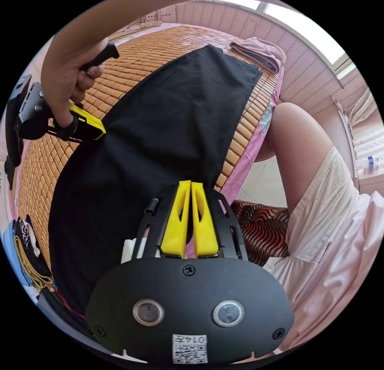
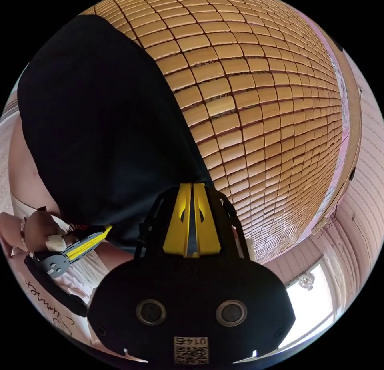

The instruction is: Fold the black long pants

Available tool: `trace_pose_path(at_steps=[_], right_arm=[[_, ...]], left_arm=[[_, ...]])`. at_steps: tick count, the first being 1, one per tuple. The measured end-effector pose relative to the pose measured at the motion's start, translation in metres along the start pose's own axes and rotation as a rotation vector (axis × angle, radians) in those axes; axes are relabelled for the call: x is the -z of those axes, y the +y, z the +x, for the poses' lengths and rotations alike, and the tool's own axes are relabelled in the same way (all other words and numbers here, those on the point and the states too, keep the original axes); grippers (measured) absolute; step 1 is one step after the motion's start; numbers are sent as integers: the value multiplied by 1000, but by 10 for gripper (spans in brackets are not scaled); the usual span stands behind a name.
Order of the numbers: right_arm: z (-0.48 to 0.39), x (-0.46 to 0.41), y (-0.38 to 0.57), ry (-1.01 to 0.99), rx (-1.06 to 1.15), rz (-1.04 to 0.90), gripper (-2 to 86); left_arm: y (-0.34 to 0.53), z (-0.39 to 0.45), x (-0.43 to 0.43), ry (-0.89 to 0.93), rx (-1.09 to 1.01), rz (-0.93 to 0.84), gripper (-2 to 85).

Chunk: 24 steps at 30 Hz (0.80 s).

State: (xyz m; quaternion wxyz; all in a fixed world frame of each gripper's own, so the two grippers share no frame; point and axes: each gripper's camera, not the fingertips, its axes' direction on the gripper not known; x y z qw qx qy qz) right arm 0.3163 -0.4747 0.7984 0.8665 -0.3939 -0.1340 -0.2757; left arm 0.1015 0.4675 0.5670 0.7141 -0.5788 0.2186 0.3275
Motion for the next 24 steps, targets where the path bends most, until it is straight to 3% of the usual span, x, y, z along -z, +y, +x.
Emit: trace_pose_path(at_steps=[8, 11, 14, 16, 18, 20, 24], right_arm=[[8, -21, 42, -44, -24, 103, -9], [9, -30, 80, -35, -60, 281, -9], [19, -39, 146, -224, -203, 537, -5], [29, -63, 225, -388, -407, 756, 5], [32, -93, 287, -426, -597, 832, 38], [30, -133, 350, -399, -836, 815, 80], [21, -227, 478, -307, -1323, 563, 117]], left_arm=[[12, 10, 27, -58, -59, 31, -10], [26, 3, 58, 42, -30, 183, -10], [50, -15, 80, 119, 20, 289, -10], [74, -32, 87, 72, 76, 296, -10], [90, -46, 88, 25, 137, 276, -10], [105, -63, 87, -4, 217, 244, -10], [136, -104, 89, 7, 438, 224, -10]])
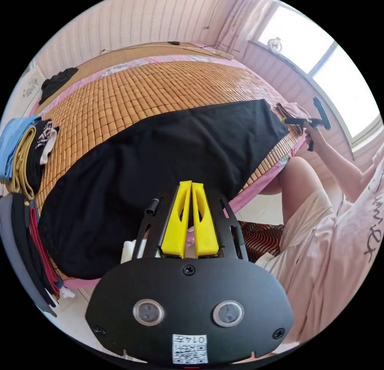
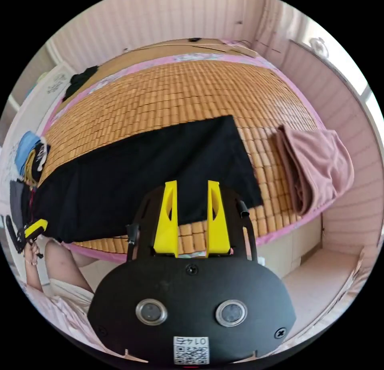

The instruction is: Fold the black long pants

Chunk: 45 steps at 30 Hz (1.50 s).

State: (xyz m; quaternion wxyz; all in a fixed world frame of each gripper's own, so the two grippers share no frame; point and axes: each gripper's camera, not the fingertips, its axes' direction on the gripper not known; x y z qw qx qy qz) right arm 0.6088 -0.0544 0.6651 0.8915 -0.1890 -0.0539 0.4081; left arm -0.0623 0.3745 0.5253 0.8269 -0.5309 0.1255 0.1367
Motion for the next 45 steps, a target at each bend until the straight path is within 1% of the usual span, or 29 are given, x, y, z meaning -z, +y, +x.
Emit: trace_pose_path(at_steps=[1, 4, 8, 11, 12, 14, 15, 17, 19, 20, 21, 23, 25, 26, 28, 29, 31, 32, 33, 35, 37, 38, 40, 41, 43, 44, 45], right_arm=[[34, -2, 11, 38, -92, -17, 121], [93, -8, 30, 34, -233, -21, 134], [129, -16, 39, 33, -309, -3, 153], [142, -28, 45, -39, -294, -43, 134], [143, -34, 50, -34, -278, -66, 127], [140, -34, 58, 56, -244, -60, 108], [140, -34, 63, 88, -227, -54, 76], [140, -32, 71, 28, -176, -54, 46], [146, -32, 82, 50, -174, -55, 26], [148, -31, 85, 37, -179, -56, 24], [157, -29, 91, -20, -219, -46, 18], [177, -12, 104, -190, -328, 81, 13], [204, 15, 125, -473, -432, 313, 10], [209, 22, 129, -529, -448, 359, 9], [227, 47, 139, -691, -461, 530, 9], [231, 54, 140, -722, -457, 570, 9], [247, 84, 144, -842, -438, 723, 11], [250, 92, 144, -868, -425, 756, 12], [253, 110, 141, -907, -387, 811, 13], [243, 142, 133, -906, -285, 865, 14], [199, 182, 116, -910, -63, 867, 16], [184, 189, 112, -927, 0, 852, 17], [106, 199, 99, -1042, 260, 726, 20], [83, 198, 98, -1076, 330, 678, 21], [-18, 172, 108, -1188, 580, 404, 28], [-43, 160, 115, -1199, 625, 327, 31], [-91, 132, 132, -1194, 685, 174, 39]], left_arm=[[2, -11, 2, -17, 52, -8, -10], [4, -30, 5, -86, 115, -32, -10], [6, -44, 10, -172, 155, -79, -10], [8, -56, 15, -202, 199, -98, -10], [10, -62, 16, -210, 222, -101, -10], [13, -72, 16, -226, 255, -112, -10], [15, -79, 12, -226, 283, -137, -10], [18, -87, 5, -223, 302, -169, -10], [22, -92, -10, -214, 300, -223, -10], [23, -92, -12, -210, 298, -215, -10], [25, -93, -11, -227, 302, -189, -10], [27, -96, -9, -225, 314, -182, -10], [28, -100, -7, -174, 323, -170, -10], [28, -100, -7, -158, 323, -166, -10], [23, -96, -14, -54, 301, -166, -10], [21, -92, -16, -40, 288, -159, -10], [8, -69, -26, 12, 192, -142, -10], [4, -62, -29, 27, 168, -141, -10], [-4, -48, -36, 66, 124, -136, -10], [-15, -27, -47, 143, 75, -108, -10], [-28, -6, -55, 300, 35, -55, -10], [-31, -2, -55, 329, 17, -43, -10], [-35, 4, -39, 336, 9, 25, -10], [-33, 3, -33, 338, 14, 46, -10], [-16, -15, -9, 330, 82, 103, -10], [-10, -22, -3, 321, 104, 113, -10], [5, -35, 9, 295, 146, 124, -10]])
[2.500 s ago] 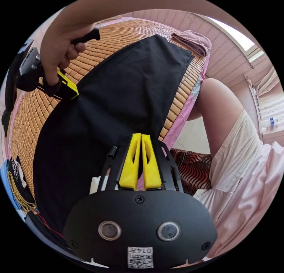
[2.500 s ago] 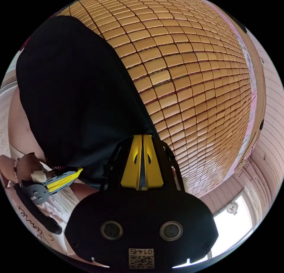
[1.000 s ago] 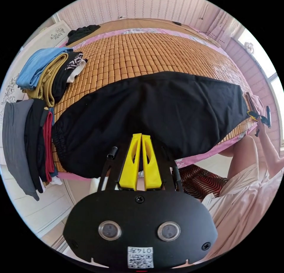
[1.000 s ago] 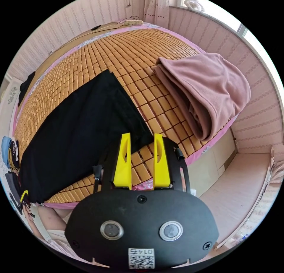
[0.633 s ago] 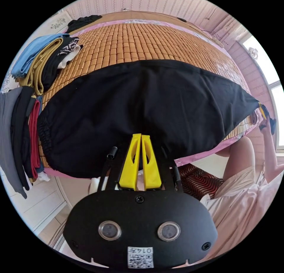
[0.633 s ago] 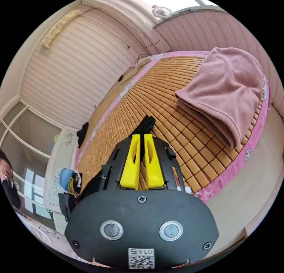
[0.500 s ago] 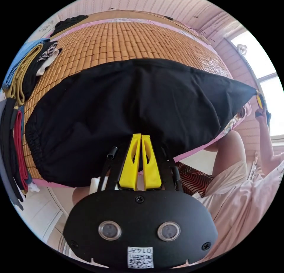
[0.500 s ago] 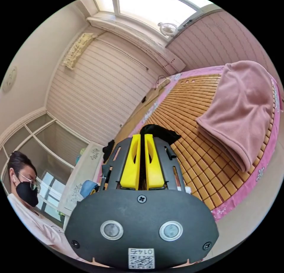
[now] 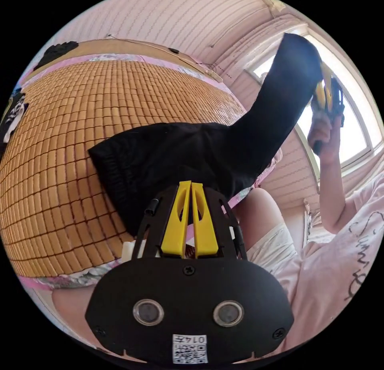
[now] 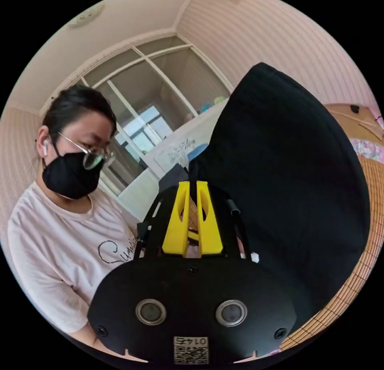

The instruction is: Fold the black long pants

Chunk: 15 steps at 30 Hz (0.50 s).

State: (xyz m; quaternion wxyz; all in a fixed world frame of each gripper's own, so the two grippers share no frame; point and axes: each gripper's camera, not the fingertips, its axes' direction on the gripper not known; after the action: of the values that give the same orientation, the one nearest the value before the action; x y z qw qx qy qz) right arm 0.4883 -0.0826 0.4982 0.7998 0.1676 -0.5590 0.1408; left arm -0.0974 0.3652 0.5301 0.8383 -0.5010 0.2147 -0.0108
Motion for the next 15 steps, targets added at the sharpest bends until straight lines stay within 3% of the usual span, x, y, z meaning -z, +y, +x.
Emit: trace_pose_path(at_steps=[4, 6, 11, 15], right_arm=[[26, -170, 70, 48, -184, -532, 60], [23, -199, 86, 156, -146, -624, 67], [19, -223, 70, 214, -126, -592, 69], [20, -256, 27, 384, 23, -583, 71]], left_arm=[[39, -31, 43, -199, 79, -23, -9], [51, -38, 53, -235, 112, -32, -8], [60, -30, 55, -156, 119, 3, 18], [62, -11, 29, -103, 108, -14, 73]])
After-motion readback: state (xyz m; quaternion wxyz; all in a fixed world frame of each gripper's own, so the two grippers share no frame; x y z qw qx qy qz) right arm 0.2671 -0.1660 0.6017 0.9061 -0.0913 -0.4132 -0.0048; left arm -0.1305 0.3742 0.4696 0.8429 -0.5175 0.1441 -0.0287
